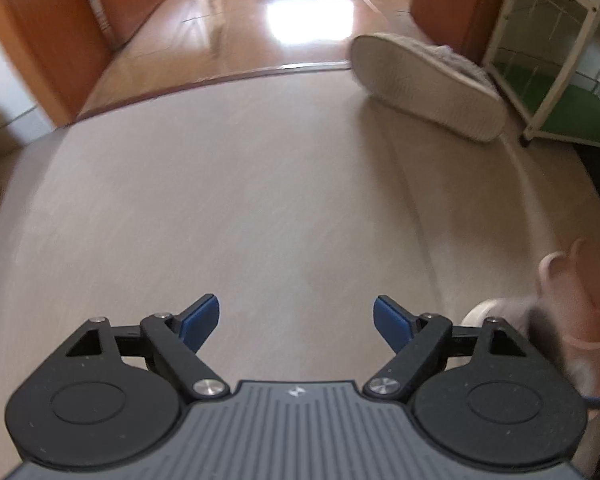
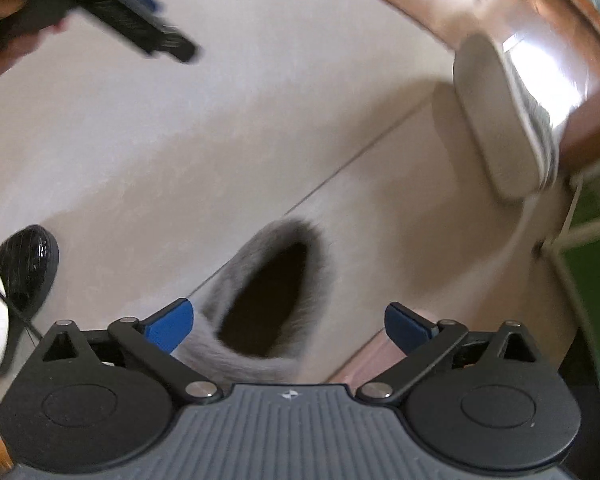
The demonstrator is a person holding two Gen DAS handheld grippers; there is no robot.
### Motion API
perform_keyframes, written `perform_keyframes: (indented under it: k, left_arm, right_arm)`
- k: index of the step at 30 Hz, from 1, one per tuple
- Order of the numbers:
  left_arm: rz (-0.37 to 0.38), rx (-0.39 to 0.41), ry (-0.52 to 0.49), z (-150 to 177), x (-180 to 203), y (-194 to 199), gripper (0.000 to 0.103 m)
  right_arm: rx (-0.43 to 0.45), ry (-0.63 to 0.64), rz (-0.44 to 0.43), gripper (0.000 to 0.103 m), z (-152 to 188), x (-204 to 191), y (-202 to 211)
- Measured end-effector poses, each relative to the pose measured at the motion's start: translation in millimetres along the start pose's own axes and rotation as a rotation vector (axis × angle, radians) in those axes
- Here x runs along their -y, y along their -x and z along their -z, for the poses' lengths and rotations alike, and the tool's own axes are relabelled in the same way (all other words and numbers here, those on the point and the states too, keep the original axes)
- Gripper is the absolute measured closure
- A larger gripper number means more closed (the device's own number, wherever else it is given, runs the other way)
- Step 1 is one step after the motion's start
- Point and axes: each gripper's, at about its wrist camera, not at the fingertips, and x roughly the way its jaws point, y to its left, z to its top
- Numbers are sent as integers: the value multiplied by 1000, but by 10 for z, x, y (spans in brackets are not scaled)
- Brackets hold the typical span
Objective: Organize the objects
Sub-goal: 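Turn the grey slipper upright beside the pink slides and open the right gripper, then move the left gripper to the second grey slipper lying sole-up by the shelf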
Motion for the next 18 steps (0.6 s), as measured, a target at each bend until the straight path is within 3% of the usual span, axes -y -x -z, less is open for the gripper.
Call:
perform_keyframes:
  k: [4,11,15,18]
  left_arm:
    - [67,-15,-32,-516,277,-63,13]
    - [78,24,-81,-1637,1010,-363,13]
    - [84,-3,-28,-2204,1394,-681,13]
    - [43,-26,4,-2575,1644,-948,13]
  right_arm:
    - [82,2,32,0,78,206,161]
    - [207,-112,14,0,334,498,388]
    - [228,-122,-6,0,395,563,501]
    - [255,-127,-25,0,489,686,545]
